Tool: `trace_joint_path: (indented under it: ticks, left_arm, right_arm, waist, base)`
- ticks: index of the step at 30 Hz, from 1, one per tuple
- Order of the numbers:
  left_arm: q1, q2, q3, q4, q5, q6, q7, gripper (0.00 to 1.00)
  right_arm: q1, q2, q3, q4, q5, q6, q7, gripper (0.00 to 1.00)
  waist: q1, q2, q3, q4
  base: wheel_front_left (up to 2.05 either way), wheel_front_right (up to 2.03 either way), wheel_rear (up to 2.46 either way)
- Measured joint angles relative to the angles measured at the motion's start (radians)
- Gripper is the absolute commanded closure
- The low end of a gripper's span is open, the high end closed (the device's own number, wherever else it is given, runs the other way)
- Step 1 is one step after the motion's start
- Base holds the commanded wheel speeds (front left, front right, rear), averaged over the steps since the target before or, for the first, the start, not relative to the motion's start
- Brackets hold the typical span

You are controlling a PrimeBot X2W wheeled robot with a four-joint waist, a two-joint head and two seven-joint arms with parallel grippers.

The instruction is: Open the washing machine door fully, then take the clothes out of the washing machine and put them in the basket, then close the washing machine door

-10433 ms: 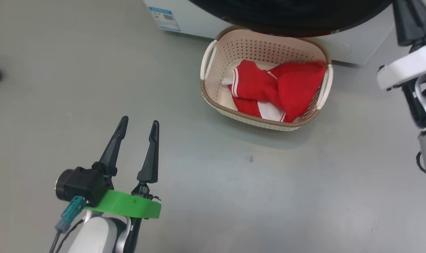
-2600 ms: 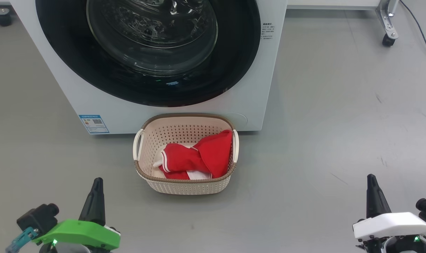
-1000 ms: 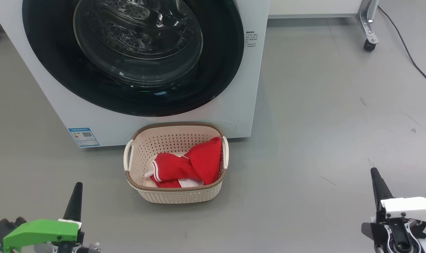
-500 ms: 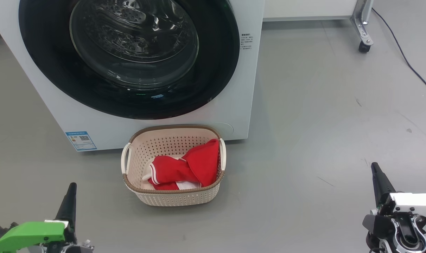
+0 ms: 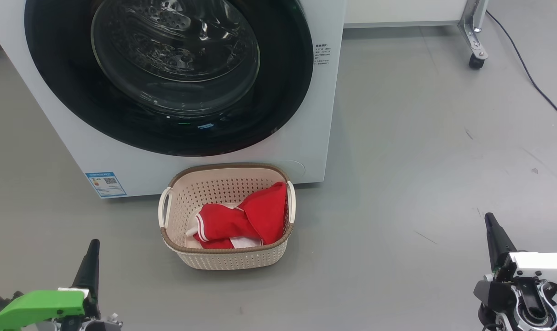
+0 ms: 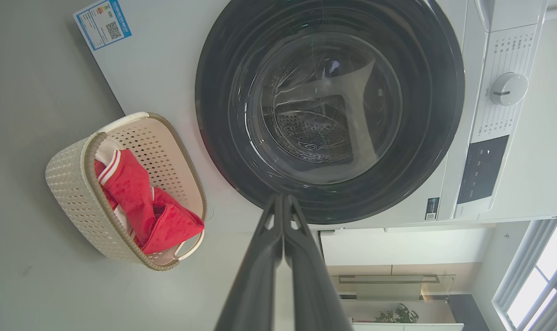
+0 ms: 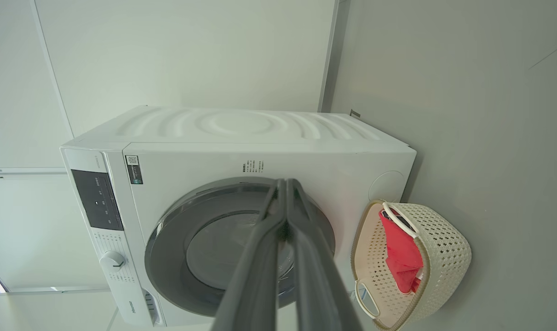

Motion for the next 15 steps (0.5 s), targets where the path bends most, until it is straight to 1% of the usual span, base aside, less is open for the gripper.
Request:
trace_joint_path:
  ticks: [15]
  left_arm:
    - [-0.007, 0.0, 0.002, 0.004, 0.0, 0.0, 0.0, 1.0]
  right_arm:
    - [-0.008, 0.0, -0.002, 0.007, 0.0, 0.001, 0.0, 1.0]
  waist:
    - [0.0001, 0.0, 0.0, 0.0]
  base:
    - [0.0, 0.0, 0.0]
